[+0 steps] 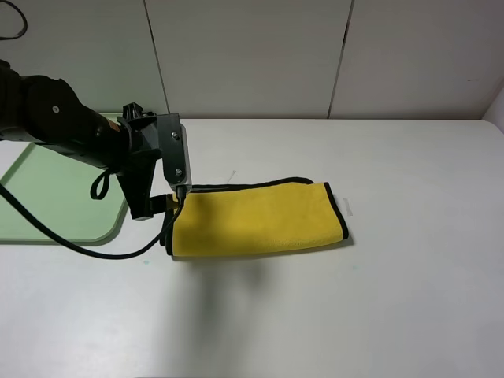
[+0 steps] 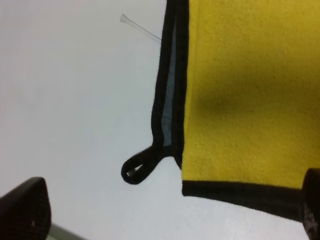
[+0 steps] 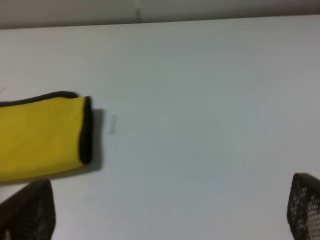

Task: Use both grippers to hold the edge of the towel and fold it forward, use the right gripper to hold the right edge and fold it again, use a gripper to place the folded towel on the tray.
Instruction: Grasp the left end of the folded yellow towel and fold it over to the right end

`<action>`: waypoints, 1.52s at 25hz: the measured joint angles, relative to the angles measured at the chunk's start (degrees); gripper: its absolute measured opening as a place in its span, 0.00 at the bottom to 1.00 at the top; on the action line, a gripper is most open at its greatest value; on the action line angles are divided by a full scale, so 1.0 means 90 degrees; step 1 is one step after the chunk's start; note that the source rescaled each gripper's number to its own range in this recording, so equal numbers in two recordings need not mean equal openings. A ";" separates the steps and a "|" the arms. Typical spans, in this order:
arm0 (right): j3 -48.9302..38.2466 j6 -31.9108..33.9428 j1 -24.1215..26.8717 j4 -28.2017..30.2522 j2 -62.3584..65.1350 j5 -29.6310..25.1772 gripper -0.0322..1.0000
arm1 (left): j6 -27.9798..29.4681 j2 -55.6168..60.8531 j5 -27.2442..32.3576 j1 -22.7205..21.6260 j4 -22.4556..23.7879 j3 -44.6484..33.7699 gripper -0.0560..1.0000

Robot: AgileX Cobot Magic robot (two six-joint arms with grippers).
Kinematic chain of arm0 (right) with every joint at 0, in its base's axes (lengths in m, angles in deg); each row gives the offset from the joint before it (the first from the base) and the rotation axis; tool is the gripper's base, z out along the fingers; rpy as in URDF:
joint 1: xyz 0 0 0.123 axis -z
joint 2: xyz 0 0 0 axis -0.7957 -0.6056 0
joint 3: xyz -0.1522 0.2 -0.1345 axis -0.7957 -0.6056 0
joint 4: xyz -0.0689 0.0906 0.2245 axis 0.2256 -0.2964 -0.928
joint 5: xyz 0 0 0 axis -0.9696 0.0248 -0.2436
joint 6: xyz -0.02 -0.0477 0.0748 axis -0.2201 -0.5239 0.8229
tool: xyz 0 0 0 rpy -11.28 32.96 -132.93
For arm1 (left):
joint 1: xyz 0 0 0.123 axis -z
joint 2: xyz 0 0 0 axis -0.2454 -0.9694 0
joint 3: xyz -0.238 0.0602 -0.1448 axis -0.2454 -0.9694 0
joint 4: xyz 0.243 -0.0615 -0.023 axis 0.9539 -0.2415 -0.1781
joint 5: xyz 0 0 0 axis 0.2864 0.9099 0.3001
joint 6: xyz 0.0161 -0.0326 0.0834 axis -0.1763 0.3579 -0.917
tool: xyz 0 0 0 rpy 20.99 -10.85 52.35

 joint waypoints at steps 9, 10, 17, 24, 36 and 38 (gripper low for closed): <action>0.0000 0.0000 0.0655 0.0000 0.0000 0.0000 1.00 | 0.0000 0.0000 -0.0017 0.0000 0.0000 0.0000 1.00; 0.0000 0.0000 0.0655 0.0000 0.0000 0.0000 1.00 | 0.0000 0.0000 -0.0037 0.0000 0.0000 0.0000 1.00; 0.0000 0.0000 0.0655 0.0000 0.0000 0.0000 1.00 | 0.0209 0.0000 -0.0088 0.0000 0.0000 0.0000 1.00; 0.0000 0.0000 0.0655 0.0000 0.0000 0.0000 1.00 | 0.1384 0.0000 -0.0194 0.0000 0.0000 0.0000 1.00; 0.0000 0.0000 0.0655 0.0000 0.0000 0.0000 1.00 | 0.7131 0.0000 -0.0194 0.0000 -0.0002 0.0000 1.00; 0.0000 0.0000 0.0655 0.0000 0.0000 0.0000 1.00 | 0.7842 0.0000 -0.0102 0.0000 -0.0002 0.0000 1.00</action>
